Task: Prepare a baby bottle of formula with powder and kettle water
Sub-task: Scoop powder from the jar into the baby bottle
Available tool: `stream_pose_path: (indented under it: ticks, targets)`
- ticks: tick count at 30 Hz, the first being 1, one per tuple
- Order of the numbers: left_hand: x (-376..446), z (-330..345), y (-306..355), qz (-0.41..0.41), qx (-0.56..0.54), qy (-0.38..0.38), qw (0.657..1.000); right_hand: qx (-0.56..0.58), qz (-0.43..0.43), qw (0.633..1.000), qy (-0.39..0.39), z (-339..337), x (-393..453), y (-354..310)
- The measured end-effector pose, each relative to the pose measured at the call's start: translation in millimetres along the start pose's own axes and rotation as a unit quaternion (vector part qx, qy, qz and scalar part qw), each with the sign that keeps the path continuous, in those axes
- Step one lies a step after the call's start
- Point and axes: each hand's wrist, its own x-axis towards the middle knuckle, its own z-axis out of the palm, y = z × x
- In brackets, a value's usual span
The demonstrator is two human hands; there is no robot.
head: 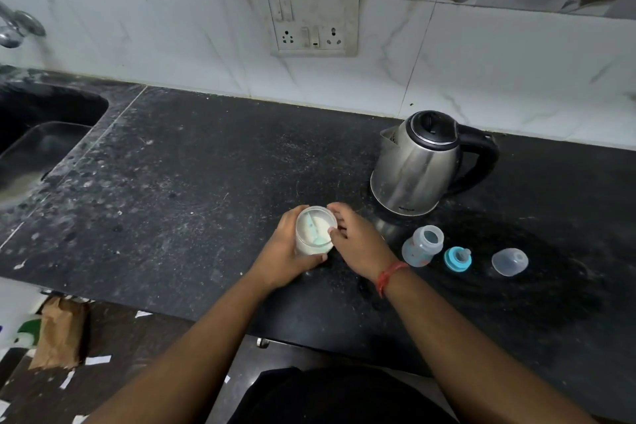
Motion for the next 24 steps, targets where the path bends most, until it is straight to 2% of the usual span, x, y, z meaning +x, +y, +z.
stream_pose_path:
  ticks: [3, 5, 7, 9, 13, 24]
  targets:
    - [-3, 7, 6, 0.027, 0.028, 0.026, 0.999, -0.153, -0.119, 0.98, 0.034, -10, -12, -2]
    - [-4, 13, 11, 0.042, 0.04, 0.035, 0.998, -0.259, -0.203, 0.944, 0.037, -17, -15, -5]
    - [-5, 18, 15, 0.055, 0.055, 0.034, 0.996, -0.364, -0.241, 0.9, -0.01, -24, -17, -11]
    - [-7, 23, 19, 0.067, 0.063, 0.03, 0.995, -0.435, -0.229, 0.869, -0.051, -30, -18, -19]
    - [-11, 31, 29, 0.083, 0.067, 0.031, 0.994, -0.528, -0.186, 0.828, -0.038, -42, -21, -28]
    - [-11, 51, 54, 0.118, 0.061, 0.049, 0.99, -0.541, -0.169, 0.824, -0.008, -61, -32, -21]
